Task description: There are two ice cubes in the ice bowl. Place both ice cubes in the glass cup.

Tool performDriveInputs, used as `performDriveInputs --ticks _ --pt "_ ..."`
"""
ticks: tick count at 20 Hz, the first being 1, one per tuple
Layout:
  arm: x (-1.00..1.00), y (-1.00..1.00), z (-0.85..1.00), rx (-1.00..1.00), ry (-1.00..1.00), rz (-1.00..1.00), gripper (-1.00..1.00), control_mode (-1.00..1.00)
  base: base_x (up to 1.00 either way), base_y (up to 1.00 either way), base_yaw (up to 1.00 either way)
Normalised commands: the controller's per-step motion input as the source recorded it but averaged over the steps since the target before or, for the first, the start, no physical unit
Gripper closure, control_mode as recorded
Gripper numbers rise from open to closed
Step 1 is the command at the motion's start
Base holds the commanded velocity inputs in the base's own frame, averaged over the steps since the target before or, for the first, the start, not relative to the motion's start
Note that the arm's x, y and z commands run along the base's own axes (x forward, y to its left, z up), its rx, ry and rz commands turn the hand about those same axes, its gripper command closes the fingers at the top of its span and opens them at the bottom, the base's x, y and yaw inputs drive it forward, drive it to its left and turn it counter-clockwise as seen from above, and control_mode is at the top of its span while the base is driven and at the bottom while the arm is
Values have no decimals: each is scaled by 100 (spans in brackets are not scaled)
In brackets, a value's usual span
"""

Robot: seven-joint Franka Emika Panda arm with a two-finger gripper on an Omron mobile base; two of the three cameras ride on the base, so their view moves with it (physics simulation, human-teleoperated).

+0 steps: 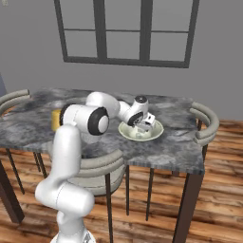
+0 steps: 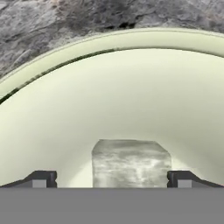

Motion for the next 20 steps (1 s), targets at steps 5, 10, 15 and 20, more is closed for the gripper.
performDriveInputs --ticks 5,10,15,20 --pt "21 -9 -20 0 -3 0 -100 -100 0 0 0" --pt "10 -7 -20 0 -1 0 100 -100 0 0 0" --pt "-1 0 -1 0 0 0 100 -100 0 0 0" --pt "-34 0 12 0 0 -1 100 -100 0 0 0"
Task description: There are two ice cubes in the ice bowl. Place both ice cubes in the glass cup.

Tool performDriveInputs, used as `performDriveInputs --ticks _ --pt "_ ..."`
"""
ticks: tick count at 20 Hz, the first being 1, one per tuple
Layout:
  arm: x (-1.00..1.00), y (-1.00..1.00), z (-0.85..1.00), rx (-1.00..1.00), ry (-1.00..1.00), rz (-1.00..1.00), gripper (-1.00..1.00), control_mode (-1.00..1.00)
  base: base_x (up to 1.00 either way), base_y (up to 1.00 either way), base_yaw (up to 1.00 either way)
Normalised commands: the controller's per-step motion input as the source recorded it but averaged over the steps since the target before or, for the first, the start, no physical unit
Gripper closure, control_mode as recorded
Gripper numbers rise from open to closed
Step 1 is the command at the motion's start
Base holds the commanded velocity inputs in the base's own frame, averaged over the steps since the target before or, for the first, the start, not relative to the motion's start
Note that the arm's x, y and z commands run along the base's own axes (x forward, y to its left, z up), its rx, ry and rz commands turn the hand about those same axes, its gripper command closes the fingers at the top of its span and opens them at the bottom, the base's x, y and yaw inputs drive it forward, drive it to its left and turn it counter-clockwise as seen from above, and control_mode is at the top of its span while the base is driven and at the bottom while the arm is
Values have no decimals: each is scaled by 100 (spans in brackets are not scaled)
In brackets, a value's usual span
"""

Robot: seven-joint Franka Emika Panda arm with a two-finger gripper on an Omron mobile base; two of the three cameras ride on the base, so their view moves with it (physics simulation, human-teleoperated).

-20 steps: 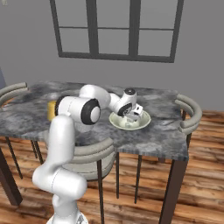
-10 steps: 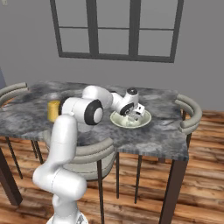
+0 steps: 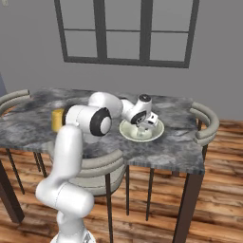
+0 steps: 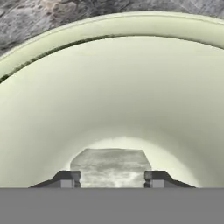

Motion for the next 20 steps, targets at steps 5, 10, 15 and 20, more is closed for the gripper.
performDriveInputs --ticks 5,10,15,20 --pt "-46 1 87 1 -8 -1 100 -100 0 0 0" --pt "-53 17 100 0 -3 0 100 -100 0 0 0" --pt "-79 35 92 0 -1 0 100 -100 0 0 0" --pt "-75 56 70 0 0 0 100 -100 0 0 0"
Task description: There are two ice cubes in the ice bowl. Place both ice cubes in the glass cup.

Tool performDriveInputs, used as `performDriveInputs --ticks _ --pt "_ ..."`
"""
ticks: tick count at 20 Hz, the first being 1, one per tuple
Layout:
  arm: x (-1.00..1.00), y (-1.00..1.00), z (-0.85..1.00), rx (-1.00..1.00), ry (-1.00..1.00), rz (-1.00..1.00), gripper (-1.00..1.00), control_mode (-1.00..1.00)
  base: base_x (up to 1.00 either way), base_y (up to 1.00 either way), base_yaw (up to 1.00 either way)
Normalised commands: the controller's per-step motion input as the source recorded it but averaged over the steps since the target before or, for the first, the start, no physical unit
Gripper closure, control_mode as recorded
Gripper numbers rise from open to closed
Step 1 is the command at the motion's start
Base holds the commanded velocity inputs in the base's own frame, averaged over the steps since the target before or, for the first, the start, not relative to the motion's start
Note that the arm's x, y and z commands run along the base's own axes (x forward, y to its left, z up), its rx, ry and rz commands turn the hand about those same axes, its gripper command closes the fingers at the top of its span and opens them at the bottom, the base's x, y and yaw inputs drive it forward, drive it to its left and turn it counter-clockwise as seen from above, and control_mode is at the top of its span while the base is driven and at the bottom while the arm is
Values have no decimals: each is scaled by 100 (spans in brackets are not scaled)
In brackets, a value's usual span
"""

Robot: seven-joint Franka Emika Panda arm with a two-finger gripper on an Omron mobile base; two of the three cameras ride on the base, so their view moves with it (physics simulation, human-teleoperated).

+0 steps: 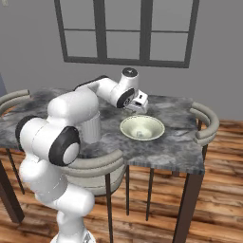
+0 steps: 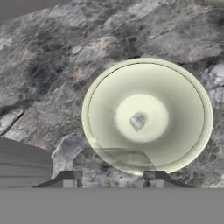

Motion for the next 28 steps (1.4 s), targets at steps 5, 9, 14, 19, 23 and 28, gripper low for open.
performDriveInputs --ticks 5,9,14,19,23,28 --pt "-40 84 45 0 8 0 100 -100 0 0 0" --pt "-16 93 32 0 12 0 100 -100 0 0 0" --pt "-5 93 28 0 13 0 100 -100 0 0 0" --pt "5 62 2 0 16 0 100 -100 0 0 0" --pt "4 34 -14 0 10 2 100 -100 0 0 0" --pt "4 21 -26 0 11 5 100 -100 0 0 0"
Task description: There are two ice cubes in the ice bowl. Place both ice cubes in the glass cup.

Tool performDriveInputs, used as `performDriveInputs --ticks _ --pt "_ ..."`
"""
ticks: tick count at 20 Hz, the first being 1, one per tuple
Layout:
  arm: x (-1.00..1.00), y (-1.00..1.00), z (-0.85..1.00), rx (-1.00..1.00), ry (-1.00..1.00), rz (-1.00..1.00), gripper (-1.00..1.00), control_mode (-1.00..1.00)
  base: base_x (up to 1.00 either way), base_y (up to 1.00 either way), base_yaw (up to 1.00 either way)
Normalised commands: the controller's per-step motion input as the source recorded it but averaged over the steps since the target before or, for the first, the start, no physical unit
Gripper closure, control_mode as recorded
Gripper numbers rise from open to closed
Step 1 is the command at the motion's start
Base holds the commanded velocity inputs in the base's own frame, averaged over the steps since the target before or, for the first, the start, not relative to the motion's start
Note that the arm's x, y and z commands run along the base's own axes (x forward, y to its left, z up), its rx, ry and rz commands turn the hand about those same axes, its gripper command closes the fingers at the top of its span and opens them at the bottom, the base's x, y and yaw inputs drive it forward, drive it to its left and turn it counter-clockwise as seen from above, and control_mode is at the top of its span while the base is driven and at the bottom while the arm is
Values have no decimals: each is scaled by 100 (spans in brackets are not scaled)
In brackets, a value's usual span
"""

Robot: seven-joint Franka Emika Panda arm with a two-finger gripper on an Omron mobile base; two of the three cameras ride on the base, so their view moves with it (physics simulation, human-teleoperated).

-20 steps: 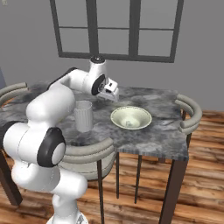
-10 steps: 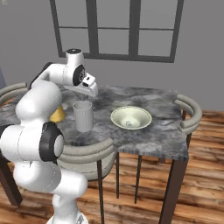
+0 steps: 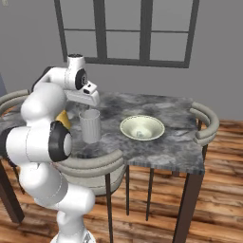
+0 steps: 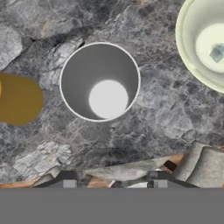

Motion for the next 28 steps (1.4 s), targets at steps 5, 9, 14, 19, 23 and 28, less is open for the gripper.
performDriveInputs --ticks 5,9,14,19,23,28 --pt "12 2 -34 0 5 4 100 -100 0 0 0" --pt "26 0 -14 0 0 0 100 -100 0 0 0" --pt "24 5 0 0 0 0 100 -100 0 0 0" --pt "31 5 -4 0 -4 0 100 -100 0 0 0" --pt "29 1 -9 0 -4 0 100 -100 0 0 0" --pt "-3 0 -15 0 0 1 100 -100 0 0 0"
